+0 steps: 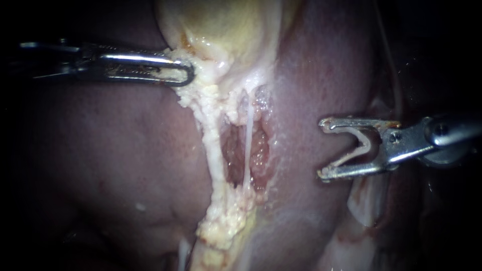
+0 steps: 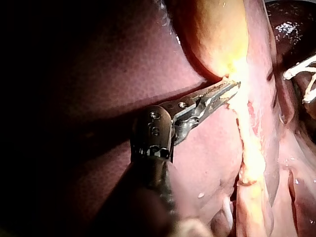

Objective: Clipping first clip left tube

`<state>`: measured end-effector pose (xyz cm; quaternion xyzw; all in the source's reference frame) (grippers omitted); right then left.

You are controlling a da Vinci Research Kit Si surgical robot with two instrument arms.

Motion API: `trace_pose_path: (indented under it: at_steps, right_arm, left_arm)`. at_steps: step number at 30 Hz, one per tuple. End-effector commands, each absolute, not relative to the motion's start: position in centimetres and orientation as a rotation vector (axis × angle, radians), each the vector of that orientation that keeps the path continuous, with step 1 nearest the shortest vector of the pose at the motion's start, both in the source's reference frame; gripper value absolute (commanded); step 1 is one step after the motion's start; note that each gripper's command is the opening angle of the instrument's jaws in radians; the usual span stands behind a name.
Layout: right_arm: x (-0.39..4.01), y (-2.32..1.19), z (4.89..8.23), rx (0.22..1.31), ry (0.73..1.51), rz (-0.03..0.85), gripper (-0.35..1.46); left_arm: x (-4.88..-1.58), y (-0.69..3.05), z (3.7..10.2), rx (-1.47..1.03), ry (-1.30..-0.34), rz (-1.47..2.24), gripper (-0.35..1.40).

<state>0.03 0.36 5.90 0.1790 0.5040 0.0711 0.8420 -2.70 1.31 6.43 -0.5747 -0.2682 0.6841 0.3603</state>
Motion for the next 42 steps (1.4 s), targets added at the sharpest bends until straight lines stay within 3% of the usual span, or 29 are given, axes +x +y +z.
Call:
trace_pose_path:
  at_steps: [1,7,13,21,24,34,42]
  right_arm:
    - [0.03,0.36,5.91,0.378,1.064,0.151,0.50]
    - [0.03,0.36,5.91,0.380,1.065,0.150,0.50]
    - [0.04,0.34,5.91,0.383,1.066,0.147,0.50]
    - [0.30,0.28,5.86,0.386,1.066,0.140,0.50]
    - [0.49,0.21,5.86,0.438,1.085,0.125,0.50]
    - [1.31,-0.13,6.16,0.511,1.099,0.128,0.49]
    - [1.64,-0.12,6.27,0.528,1.121,0.146,0.49]
  left_arm:
    - [-2.68,1.32,6.42,-1.482,-0.694,1.762,-0.35]
    - [-2.43,1.48,6.07,-1.479,-0.710,1.732,-0.35]
    - [-2.11,1.65,5.69,-1.511,-0.667,1.722,-0.35]
    - [-2.14,1.56,5.82,-1.513,-0.655,1.728,-0.35]
    - [-2.14,1.56,5.83,-1.513,-0.654,1.729,-0.35]
    - [-2.14,1.55,5.83,-1.513,-0.654,1.729,-0.35]
    - [-2.15,1.55,5.83,-1.513,-0.653,1.729,-0.35]
